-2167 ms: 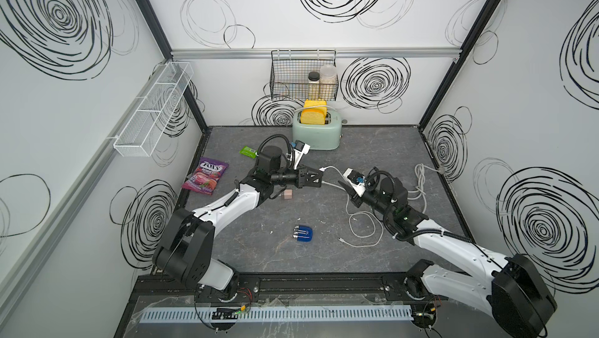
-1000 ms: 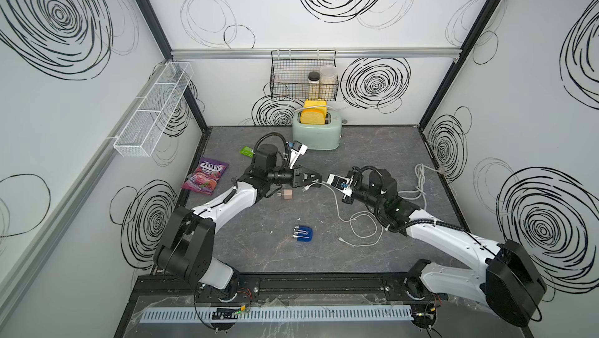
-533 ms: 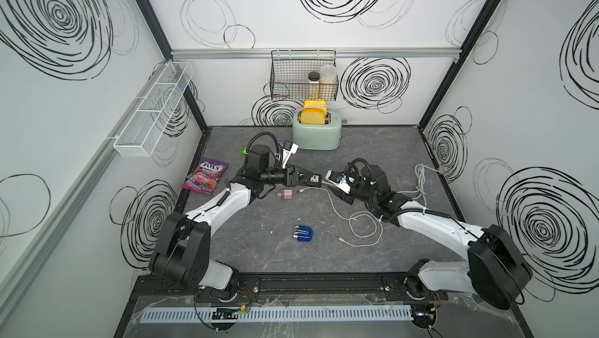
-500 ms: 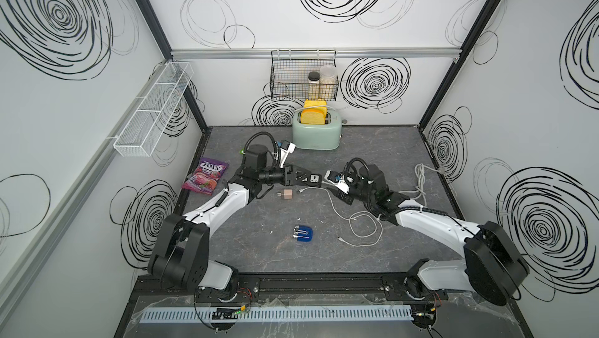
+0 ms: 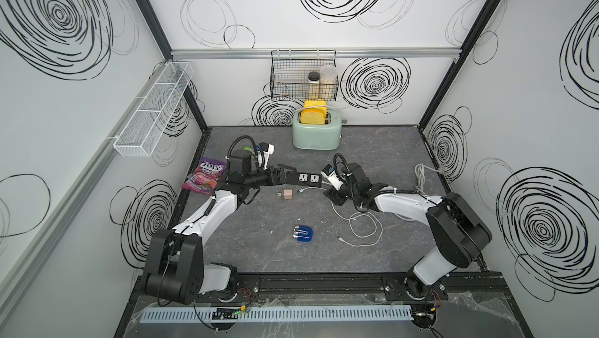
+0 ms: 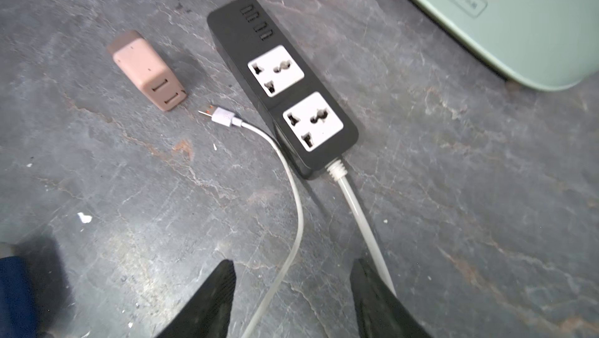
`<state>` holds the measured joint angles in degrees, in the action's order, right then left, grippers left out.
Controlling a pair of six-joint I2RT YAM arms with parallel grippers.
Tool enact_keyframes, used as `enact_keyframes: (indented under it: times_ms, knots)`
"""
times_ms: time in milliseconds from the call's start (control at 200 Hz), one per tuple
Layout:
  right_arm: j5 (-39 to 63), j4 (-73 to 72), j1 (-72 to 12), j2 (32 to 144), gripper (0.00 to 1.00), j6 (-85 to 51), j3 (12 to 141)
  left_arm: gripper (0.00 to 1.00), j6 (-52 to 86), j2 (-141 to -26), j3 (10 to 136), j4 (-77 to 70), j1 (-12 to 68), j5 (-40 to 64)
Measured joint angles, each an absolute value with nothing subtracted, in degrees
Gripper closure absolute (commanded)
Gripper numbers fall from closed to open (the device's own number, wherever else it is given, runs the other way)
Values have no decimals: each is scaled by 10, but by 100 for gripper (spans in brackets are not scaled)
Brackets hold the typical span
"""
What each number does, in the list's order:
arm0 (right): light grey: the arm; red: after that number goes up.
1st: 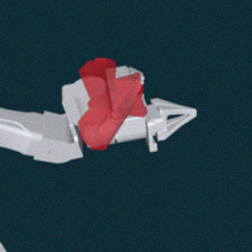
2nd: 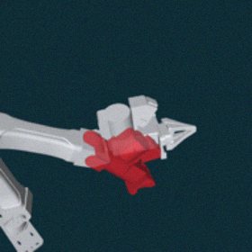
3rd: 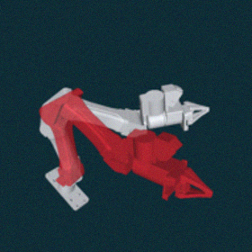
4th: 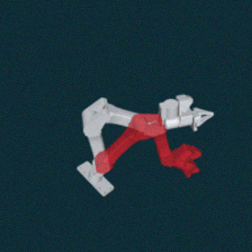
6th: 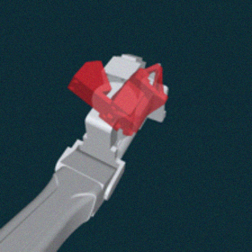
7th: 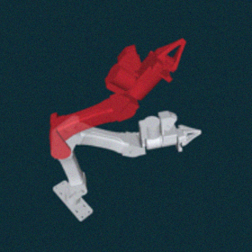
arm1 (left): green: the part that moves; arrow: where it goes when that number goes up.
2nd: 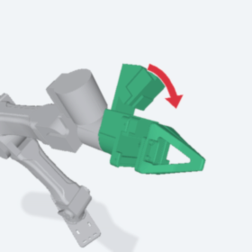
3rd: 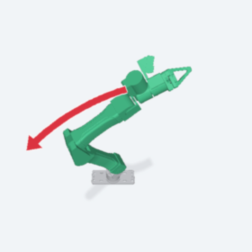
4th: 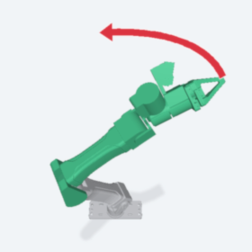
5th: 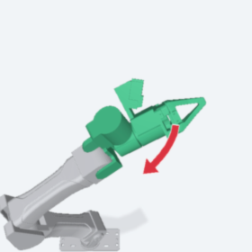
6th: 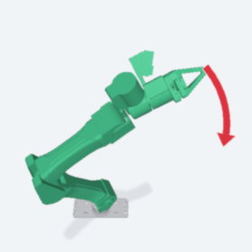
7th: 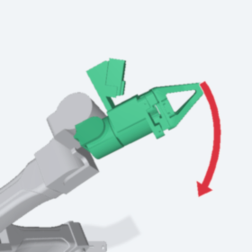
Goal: Charge the electric shaver
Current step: Pick up the charging cable from the center of the board.
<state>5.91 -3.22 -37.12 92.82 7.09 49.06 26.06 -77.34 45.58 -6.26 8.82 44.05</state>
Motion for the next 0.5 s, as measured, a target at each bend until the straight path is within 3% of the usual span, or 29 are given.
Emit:
enact_keyframes:
  times_ms: [205, 500]
  knots:
    - [39, -32, -382, 930, 48, 6, 484, 3, 261, -773, 454, -62, 88, 434]
    - [8, -32, -389, 954, 52, -35, 481, 3, 260, -774, 453, -61, 90, 435]
